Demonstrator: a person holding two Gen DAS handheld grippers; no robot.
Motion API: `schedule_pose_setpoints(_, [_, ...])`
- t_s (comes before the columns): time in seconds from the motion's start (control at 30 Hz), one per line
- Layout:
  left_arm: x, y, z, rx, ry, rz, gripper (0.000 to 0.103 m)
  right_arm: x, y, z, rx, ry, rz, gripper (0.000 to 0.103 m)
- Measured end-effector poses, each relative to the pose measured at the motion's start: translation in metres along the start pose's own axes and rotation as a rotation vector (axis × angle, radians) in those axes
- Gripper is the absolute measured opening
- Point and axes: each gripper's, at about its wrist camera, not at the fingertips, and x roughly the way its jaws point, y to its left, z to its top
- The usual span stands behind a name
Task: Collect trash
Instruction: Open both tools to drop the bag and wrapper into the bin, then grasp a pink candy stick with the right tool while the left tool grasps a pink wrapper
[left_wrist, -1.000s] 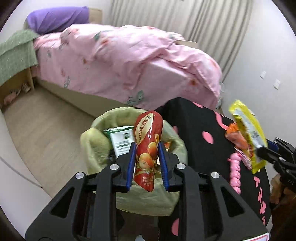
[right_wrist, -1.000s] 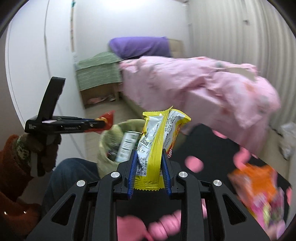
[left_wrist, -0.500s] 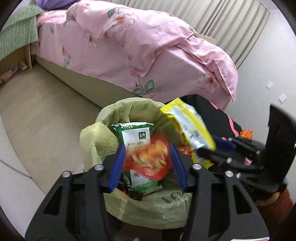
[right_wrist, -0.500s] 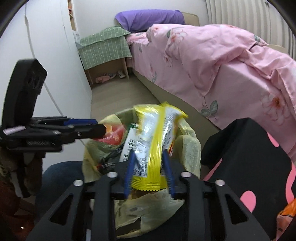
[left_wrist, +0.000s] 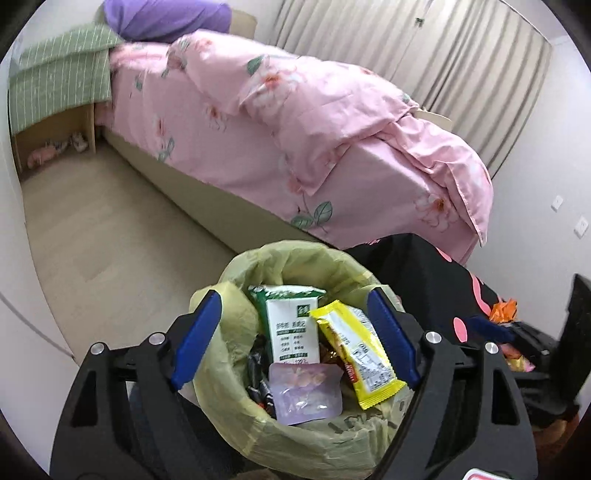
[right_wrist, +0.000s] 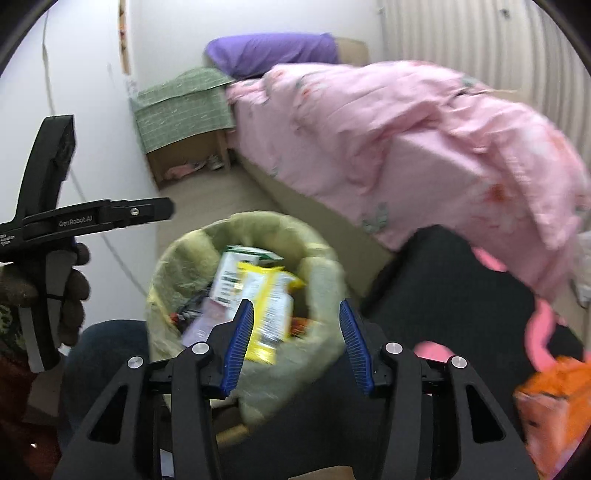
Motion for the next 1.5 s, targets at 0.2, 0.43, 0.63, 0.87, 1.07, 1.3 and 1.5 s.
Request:
schedule_pose_setpoints(0.2, [-0.006, -0.051, -0.007, 0.096, -0.034, -0.075, 0.077, -0.068, -0.048, -0.029, 0.096, -0.091, -0.169, 0.046])
schedule_pose_setpoints(0.43, [0.012, -0.141, -0.031, 0.247, 0.039, -0.238, 0.077, -0.136, -0.113, -0.081, 0.212, -0.127, -0.307, 0.053])
schedule_pose_setpoints(0.63, [0.036, -0.22, -0.047, 0.383, 0.099, -0.436, 0.082, -0.172, -0.157, -0.12, 0.275, -0.069, -0.376, 0.053])
schedule_pose_setpoints(0.87, [0.07, -0.288, -0.059, 0.483, 0.2, -0.497, 0.086, -0.194, -0.21, -0.15, 0.319, -0.021, -0.523, 0.053])
schedule_pose_setpoints(1.07, [0.082, -0.317, -0.058, 0.519, 0.198, -0.503, 0.086, -0.16, -0.262, -0.145, 0.306, 0.08, -0.511, 0.047])
schedule_pose_setpoints(1.3, [0.097, -0.322, -0.057, 0.475, 0.261, -0.537, 0.086, -0.118, -0.279, -0.146, 0.269, 0.21, -0.469, 0.007])
schedule_pose_setpoints(1.5, [0.101, -0.323, -0.071, 0.483, 0.285, -0.516, 0.086, -0.176, -0.252, -0.14, 0.284, 0.018, -0.469, 0.005])
